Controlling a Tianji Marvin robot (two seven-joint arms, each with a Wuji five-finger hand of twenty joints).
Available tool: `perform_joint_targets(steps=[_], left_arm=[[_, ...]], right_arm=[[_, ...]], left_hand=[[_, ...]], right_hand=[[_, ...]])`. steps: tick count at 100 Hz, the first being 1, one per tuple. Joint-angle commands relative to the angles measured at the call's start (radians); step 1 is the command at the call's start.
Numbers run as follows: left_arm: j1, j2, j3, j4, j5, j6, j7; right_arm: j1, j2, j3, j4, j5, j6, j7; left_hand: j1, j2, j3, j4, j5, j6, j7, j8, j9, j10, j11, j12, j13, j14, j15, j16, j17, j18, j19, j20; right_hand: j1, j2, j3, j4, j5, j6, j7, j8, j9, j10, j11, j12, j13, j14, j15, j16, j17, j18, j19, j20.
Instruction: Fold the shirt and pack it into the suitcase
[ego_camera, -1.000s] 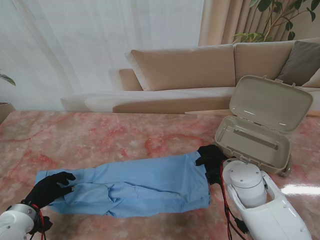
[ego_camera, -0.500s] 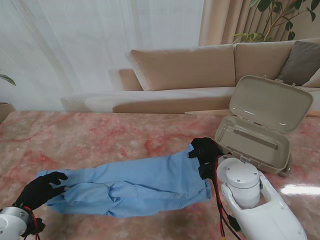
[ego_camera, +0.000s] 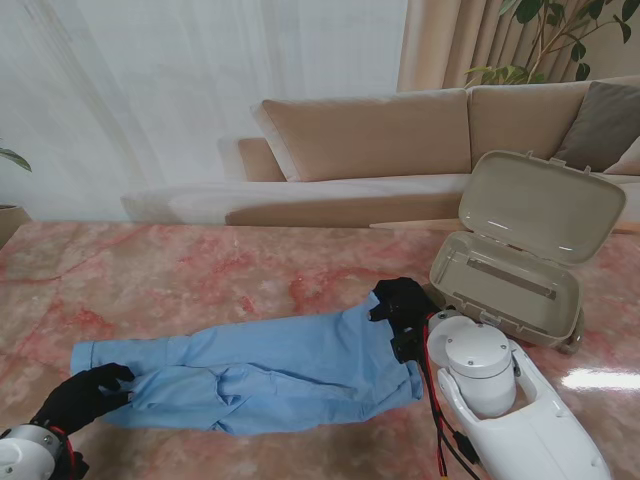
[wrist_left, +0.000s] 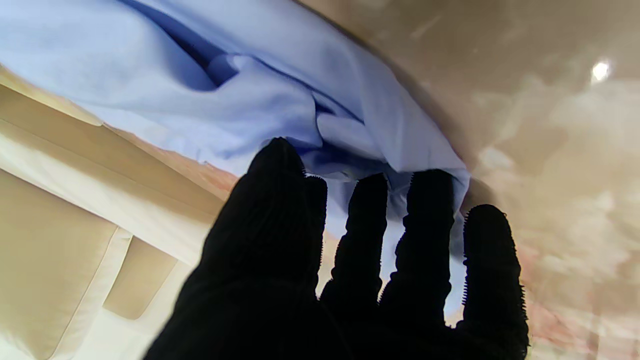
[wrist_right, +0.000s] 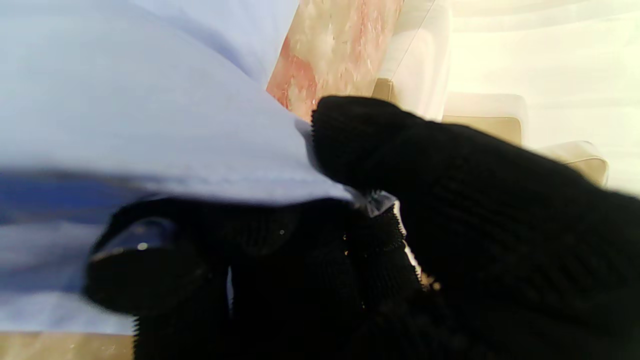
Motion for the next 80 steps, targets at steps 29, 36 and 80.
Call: perform_joint_targets(steps=[29, 36, 80], left_arm=[[-0.053, 0.023, 0.067, 0.055, -0.026, -0.017, -0.097], [-0.059, 0.026, 0.076, 0.059, -0.025, -0.021, -0.107], [-0.108, 0.041, 0.127, 0.106, -0.043, -0.039, -0.167]], right_arm=[[0.014, -0.017, -0.011, -0.027, 0.023, -0.003, -0.035], [0.018, -0.020, -0.015, -0.031, 0.027, -0.004, -0.043], [0.063, -0.046, -0.067, -0.053, 0.080, -0.017, -0.114]], left_hand=[[0.020, 0.025, -0.011, 0.023, 0.005, 0.011, -0.001, -0.010, -0.007, -0.002, -0.008, -0.002, -0.008, 0.027, -0.030, -0.028, -0.004, 0.026, 0.004, 0.001], [0.021, 0.024, -0.012, 0.023, 0.006, 0.011, -0.001, -0.010, -0.006, -0.001, -0.007, -0.002, -0.009, 0.028, -0.030, -0.028, -0.005, 0.026, 0.004, 0.001], [0.021, 0.029, -0.011, 0.025, 0.001, 0.013, -0.006, -0.011, -0.009, 0.000, -0.007, -0.002, -0.009, 0.028, -0.029, -0.027, -0.005, 0.025, 0.004, 0.003]], right_hand=[[0.040, -0.043, 0.063, 0.054, 0.037, 0.023, 0.047, 0.014, 0.069, 0.043, 0.065, 0.012, 0.026, -0.064, 0.057, 0.028, 0.048, -0.012, 0.103, 0.036], [0.041, -0.045, 0.067, 0.062, 0.040, 0.027, 0.048, 0.015, 0.074, 0.045, 0.069, 0.012, 0.025, -0.060, 0.088, 0.042, 0.059, -0.048, 0.152, 0.056], [0.039, -0.044, 0.071, 0.075, 0.046, 0.036, 0.052, 0.018, 0.081, 0.041, 0.076, 0.013, 0.025, -0.072, 0.099, 0.048, 0.061, -0.064, 0.171, 0.066]])
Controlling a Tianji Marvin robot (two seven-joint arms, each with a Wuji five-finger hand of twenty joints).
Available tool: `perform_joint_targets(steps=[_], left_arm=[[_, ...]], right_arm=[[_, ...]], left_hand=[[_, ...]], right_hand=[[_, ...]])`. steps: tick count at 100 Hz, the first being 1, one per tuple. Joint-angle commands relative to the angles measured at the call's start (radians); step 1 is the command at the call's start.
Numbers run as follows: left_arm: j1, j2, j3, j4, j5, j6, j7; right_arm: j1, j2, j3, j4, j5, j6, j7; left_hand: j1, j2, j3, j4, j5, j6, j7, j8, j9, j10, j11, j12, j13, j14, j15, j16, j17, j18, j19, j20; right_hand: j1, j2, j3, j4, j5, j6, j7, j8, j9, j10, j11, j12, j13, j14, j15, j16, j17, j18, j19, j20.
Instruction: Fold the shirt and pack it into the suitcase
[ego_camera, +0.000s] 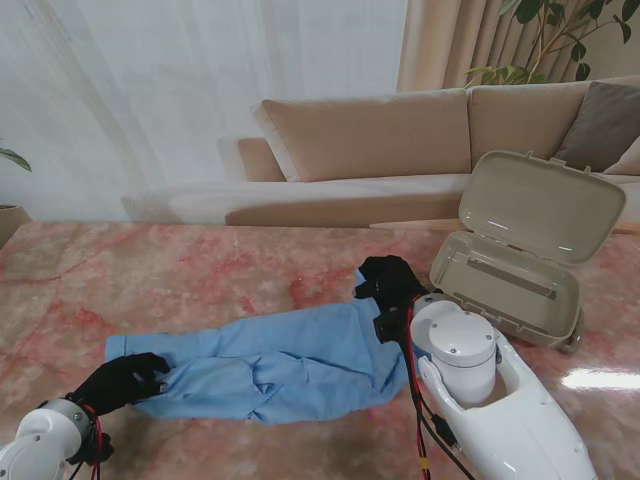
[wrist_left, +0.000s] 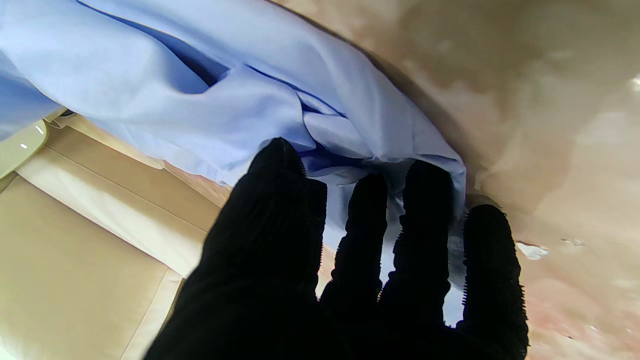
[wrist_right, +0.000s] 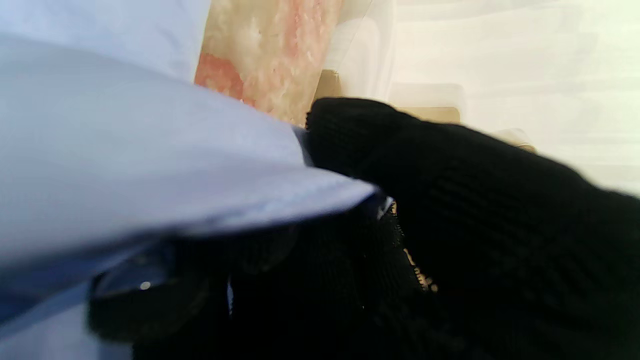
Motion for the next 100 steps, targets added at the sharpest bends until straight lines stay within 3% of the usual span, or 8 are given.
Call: perform_joint_targets(steps=[1, 54, 100], left_arm=[[0.015, -0.005, 0.033, 0.060, -0.006, 0.004, -0.032], [-0.052, 0.008, 0.105, 0.101, -0.052, -0.019, -0.083], [-0.108, 0.007, 0.167, 0.140, -0.113, -0.025, -0.085]], right_arm=[[0.011, -0.014, -0.012, -0.018, 0.011, -0.005, 0.010], [0.091, -0.039, -0.118, -0.025, 0.062, -0.027, -0.030], [0.174, -0.068, -0.218, 0.040, 0.126, -0.031, -0.045]], left_hand=[[0.021, 0.029, -0.011, 0.024, 0.001, 0.013, -0.006, -0.010, 0.005, -0.005, -0.065, -0.046, -0.026, 0.036, -0.145, -0.098, -0.005, 0.025, 0.004, 0.003], [0.019, 0.037, -0.012, 0.026, -0.004, 0.015, -0.014, -0.014, 0.002, -0.003, -0.067, -0.049, -0.028, 0.038, -0.144, -0.097, -0.004, 0.025, 0.011, 0.009], [0.020, 0.040, -0.012, 0.026, -0.006, 0.019, -0.016, -0.015, 0.000, 0.003, -0.066, -0.049, -0.030, 0.043, -0.140, -0.095, -0.002, 0.024, 0.017, 0.013]], right_hand=[[0.030, -0.028, 0.057, 0.065, 0.035, 0.024, 0.052, 0.018, 0.069, 0.041, 0.067, 0.013, 0.023, -0.073, 0.041, 0.025, 0.051, -0.060, 0.097, 0.028], [0.031, -0.031, 0.052, 0.064, 0.035, 0.022, 0.052, 0.017, 0.068, 0.043, 0.064, 0.011, 0.022, -0.067, 0.031, 0.023, 0.047, -0.046, 0.082, 0.026], [0.031, -0.028, 0.049, 0.057, 0.031, 0.017, 0.048, 0.016, 0.062, 0.040, 0.059, 0.011, 0.022, -0.057, 0.016, 0.015, 0.044, -0.025, 0.063, 0.022]])
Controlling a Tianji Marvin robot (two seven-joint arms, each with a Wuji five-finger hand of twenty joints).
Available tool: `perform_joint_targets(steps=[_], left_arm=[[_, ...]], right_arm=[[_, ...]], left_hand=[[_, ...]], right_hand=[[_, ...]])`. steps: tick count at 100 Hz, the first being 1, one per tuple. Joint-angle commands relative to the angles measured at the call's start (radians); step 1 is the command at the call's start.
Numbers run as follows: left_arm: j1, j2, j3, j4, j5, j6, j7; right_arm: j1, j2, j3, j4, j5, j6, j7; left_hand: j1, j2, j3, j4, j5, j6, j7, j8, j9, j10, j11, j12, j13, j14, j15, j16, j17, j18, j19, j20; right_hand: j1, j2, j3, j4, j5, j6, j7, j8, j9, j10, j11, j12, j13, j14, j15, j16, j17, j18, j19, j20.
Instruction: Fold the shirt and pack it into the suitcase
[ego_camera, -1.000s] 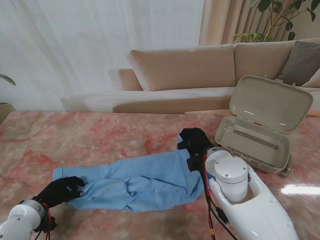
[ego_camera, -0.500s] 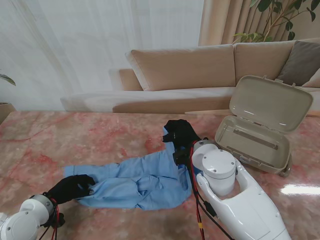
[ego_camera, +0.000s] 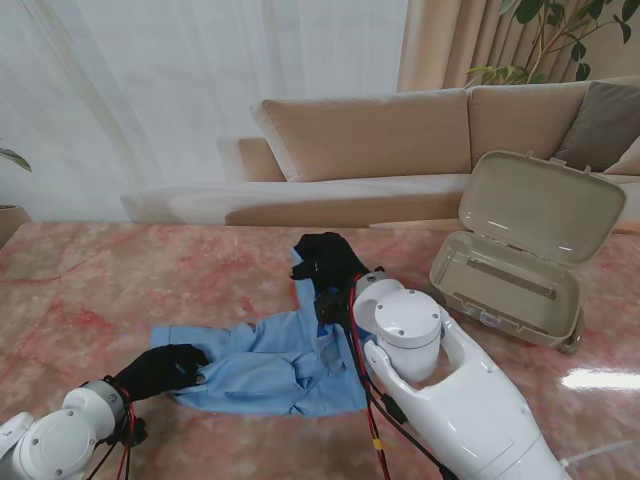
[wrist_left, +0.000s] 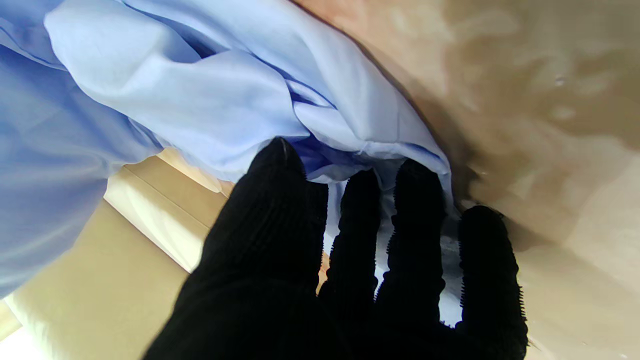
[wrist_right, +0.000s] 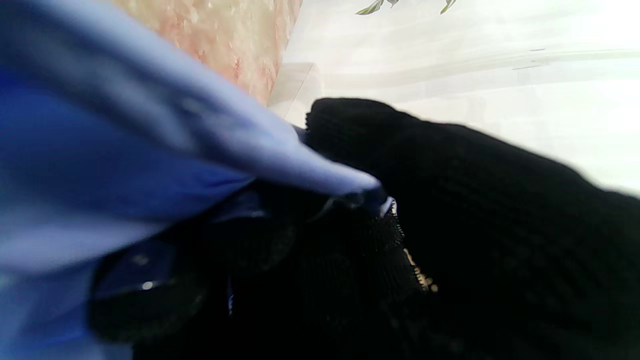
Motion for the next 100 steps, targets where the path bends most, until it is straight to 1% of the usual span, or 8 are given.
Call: perform_joint_targets(steps=[1, 41, 69, 100], left_arm=[[0.029, -0.010, 0.034, 0.067, -0.002, 0.012, -0.022], [0.004, -0.014, 0.056, 0.088, -0.034, 0.006, -0.011], [-0.005, -0.019, 0.062, 0.099, -0.046, -0.002, 0.012], [-0.012, -0.025, 0.068, 0.106, -0.069, -0.008, 0.033]], right_arm=[[0.009, -0.016, -0.009, 0.018, 0.016, 0.004, 0.017], [0.059, -0.043, -0.082, 0.090, 0.072, -0.013, 0.008], [0.092, -0.058, -0.135, 0.139, 0.105, -0.029, 0.023], [0.144, -0.086, -0.210, 0.223, 0.135, -0.051, 0.044]], left_hand=[[0.019, 0.041, -0.013, 0.026, -0.007, 0.010, -0.015, -0.006, -0.012, 0.056, -0.082, -0.061, -0.031, 0.100, -0.201, -0.128, 0.001, 0.026, -0.129, -0.087], [0.020, 0.045, -0.014, 0.027, -0.009, 0.013, -0.019, -0.008, -0.014, 0.059, -0.084, -0.064, -0.032, 0.102, -0.199, -0.128, 0.002, 0.023, -0.128, -0.087], [0.020, 0.047, -0.015, 0.028, -0.010, 0.015, -0.022, -0.009, -0.015, 0.059, -0.085, -0.065, -0.033, 0.104, -0.199, -0.128, 0.002, 0.022, -0.128, -0.088], [0.019, 0.051, -0.017, 0.029, -0.011, 0.015, -0.026, -0.010, -0.021, 0.061, -0.089, -0.067, -0.036, 0.104, -0.200, -0.129, 0.000, 0.021, -0.129, -0.089]], right_hand=[[0.030, -0.024, 0.049, 0.046, 0.031, 0.017, 0.048, 0.016, 0.062, 0.041, 0.050, 0.011, 0.021, -0.058, 0.016, 0.015, 0.043, -0.024, 0.062, 0.021], [0.029, -0.021, 0.047, 0.043, 0.031, 0.014, 0.047, 0.015, 0.062, 0.038, 0.052, 0.012, 0.021, -0.058, 0.015, 0.014, 0.042, -0.021, 0.060, 0.021], [0.028, -0.020, 0.045, 0.041, 0.030, 0.010, 0.046, 0.014, 0.059, 0.039, 0.050, 0.012, 0.021, -0.053, 0.010, 0.012, 0.040, -0.013, 0.051, 0.018], [0.025, -0.010, 0.029, 0.023, 0.023, -0.003, 0.039, 0.009, 0.047, 0.040, 0.042, 0.009, 0.020, -0.031, -0.010, 0.002, 0.036, 0.013, 0.030, 0.009]])
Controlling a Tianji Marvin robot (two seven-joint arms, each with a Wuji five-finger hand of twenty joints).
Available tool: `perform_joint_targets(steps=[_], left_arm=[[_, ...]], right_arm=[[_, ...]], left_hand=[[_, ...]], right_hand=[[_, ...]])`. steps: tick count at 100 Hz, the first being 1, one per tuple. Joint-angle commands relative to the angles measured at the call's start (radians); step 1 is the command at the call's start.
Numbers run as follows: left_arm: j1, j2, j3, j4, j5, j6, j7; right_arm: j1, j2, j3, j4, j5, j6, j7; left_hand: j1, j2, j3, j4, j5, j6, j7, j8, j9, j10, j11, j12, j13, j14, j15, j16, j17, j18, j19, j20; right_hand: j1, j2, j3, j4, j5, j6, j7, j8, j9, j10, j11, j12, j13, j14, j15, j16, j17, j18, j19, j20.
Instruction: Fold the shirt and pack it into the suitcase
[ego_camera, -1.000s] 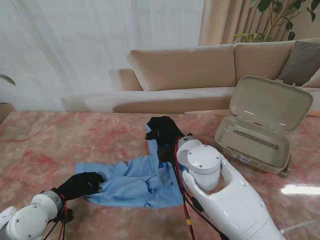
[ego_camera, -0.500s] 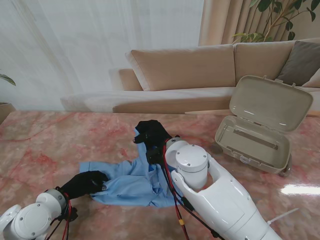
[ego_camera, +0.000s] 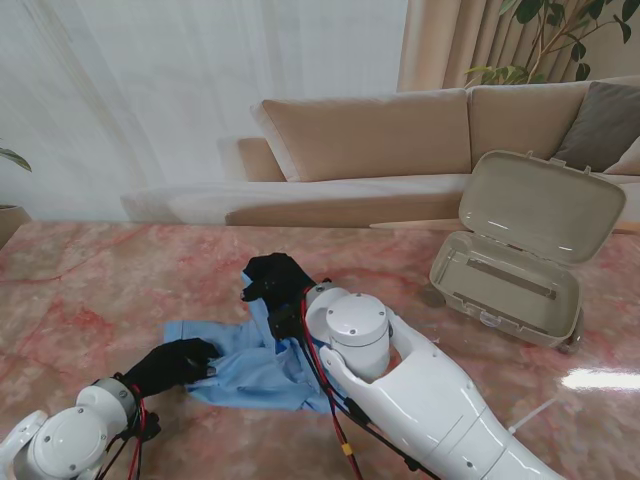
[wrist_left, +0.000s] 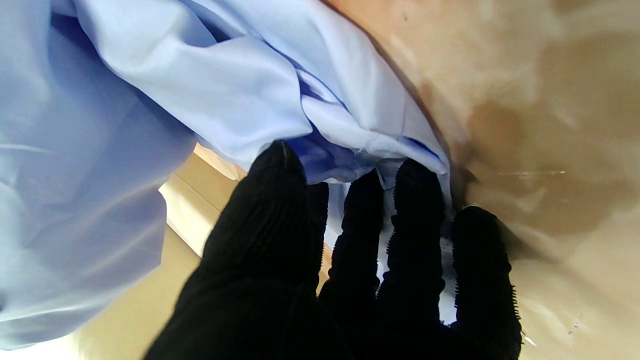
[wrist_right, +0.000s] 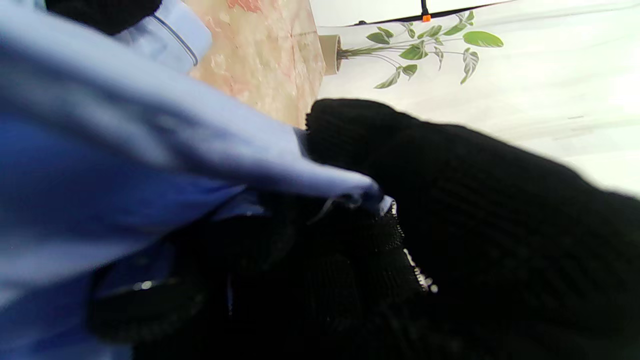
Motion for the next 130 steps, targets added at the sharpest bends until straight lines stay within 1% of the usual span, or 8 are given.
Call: perform_joint_targets(steps=[1, 37, 53, 64, 78, 83, 93, 130], left_arm=[[0.027, -0.009, 0.023, 0.061, 0.000, 0.013, -0.016], [0.026, -0.012, 0.022, 0.060, -0.012, 0.004, -0.006], [0.026, -0.013, 0.020, 0.057, -0.012, 0.001, -0.002], [0.029, -0.014, 0.016, 0.053, -0.012, 0.000, 0.002], [0.035, -0.014, 0.007, 0.045, -0.007, 0.001, 0.005], [0.039, -0.015, 0.003, 0.041, -0.005, 0.002, 0.006], [0.047, -0.015, -0.007, 0.032, 0.000, 0.004, 0.008], [0.087, -0.018, -0.056, -0.022, 0.025, 0.019, 0.021]], right_arm=[[0.006, -0.019, -0.014, 0.023, 0.012, 0.002, 0.025], [0.059, -0.046, -0.077, 0.128, 0.007, -0.018, 0.059], [0.063, -0.046, -0.087, 0.136, 0.000, -0.028, 0.068], [0.060, -0.049, -0.088, 0.134, -0.010, -0.034, 0.052], [0.056, -0.048, -0.083, 0.126, -0.004, -0.034, 0.048], [0.055, -0.048, -0.080, 0.122, 0.001, -0.032, 0.046], [0.053, -0.045, -0.077, 0.111, 0.007, -0.032, 0.049], [0.028, -0.046, -0.055, 0.044, 0.033, -0.037, -0.002]], left_hand=[[0.018, 0.039, -0.017, 0.029, -0.011, 0.012, -0.019, -0.008, -0.024, 0.041, -0.055, -0.026, -0.036, 0.104, -0.210, -0.120, -0.001, 0.079, -0.170, -0.089], [0.019, 0.039, -0.020, 0.029, -0.010, 0.012, -0.020, -0.007, -0.024, 0.043, -0.055, -0.026, -0.036, 0.104, -0.209, -0.120, 0.000, 0.079, -0.170, -0.090], [0.020, 0.039, -0.020, 0.029, -0.010, 0.014, -0.020, -0.007, -0.024, 0.044, -0.055, -0.026, -0.036, 0.104, -0.210, -0.120, 0.001, 0.078, -0.169, -0.089], [0.020, 0.040, -0.021, 0.029, -0.010, 0.013, -0.021, -0.007, -0.024, 0.042, -0.055, -0.026, -0.037, 0.104, -0.210, -0.120, 0.000, 0.078, -0.169, -0.090], [0.021, 0.039, -0.022, 0.029, -0.009, 0.015, -0.021, -0.007, -0.022, 0.045, -0.055, -0.026, -0.037, 0.105, -0.210, -0.120, 0.001, 0.078, -0.169, -0.090], [0.020, 0.040, -0.022, 0.029, -0.010, 0.013, -0.022, -0.008, -0.022, 0.044, -0.056, -0.027, -0.035, 0.104, -0.210, -0.120, 0.002, 0.078, -0.168, -0.090], [0.020, 0.039, -0.023, 0.029, -0.008, 0.013, -0.022, -0.008, -0.023, 0.044, -0.056, -0.027, -0.036, 0.104, -0.211, -0.120, 0.001, 0.078, -0.169, -0.090], [0.020, 0.040, -0.026, 0.029, -0.006, 0.016, -0.025, -0.008, -0.022, 0.045, -0.058, -0.028, -0.037, 0.105, -0.212, -0.122, 0.002, 0.077, -0.169, -0.090]], right_hand=[[0.025, -0.009, 0.028, 0.022, 0.023, -0.004, 0.038, 0.008, 0.046, 0.041, 0.041, 0.008, 0.019, -0.032, -0.003, 0.002, 0.036, 0.011, 0.030, 0.008], [0.014, 0.032, -0.020, -0.068, 0.002, -0.049, 0.019, -0.028, 0.010, 0.049, 0.002, -0.014, 0.015, 0.027, -0.099, -0.043, 0.008, 0.069, -0.044, -0.031], [-0.017, 0.112, -0.168, -0.180, -0.031, -0.100, -0.023, -0.072, -0.052, 0.065, -0.066, -0.063, 0.007, 0.082, -0.323, -0.137, -0.123, 0.121, -0.163, -0.070], [-0.067, 0.139, -0.229, -0.231, -0.062, -0.083, -0.094, -0.138, -0.109, 0.076, -0.110, -0.123, -0.050, 0.119, -0.439, -0.161, -0.220, 0.144, -0.234, -0.092], [-0.103, 0.164, -0.245, -0.240, -0.077, -0.039, -0.243, -0.302, -0.167, 0.099, -0.190, -0.227, -0.133, 0.158, -0.556, -0.182, -0.323, 0.164, -0.304, -0.111], [-0.109, 0.171, -0.247, -0.240, -0.076, -0.035, -0.274, -0.326, -0.178, 0.101, -0.212, -0.250, -0.154, 0.163, -0.584, -0.188, -0.352, 0.167, -0.321, -0.115], [-0.130, 0.189, -0.250, -0.238, -0.064, -0.038, -0.342, -0.335, -0.187, 0.100, -0.247, -0.287, -0.176, 0.169, -0.623, -0.197, -0.382, 0.175, -0.334, -0.117], [-0.147, 0.229, -0.259, -0.235, -0.065, -0.034, -0.404, -0.314, -0.226, 0.098, -0.272, -0.304, -0.241, 0.168, -0.658, -0.202, -0.470, 0.154, -0.360, -0.113]])
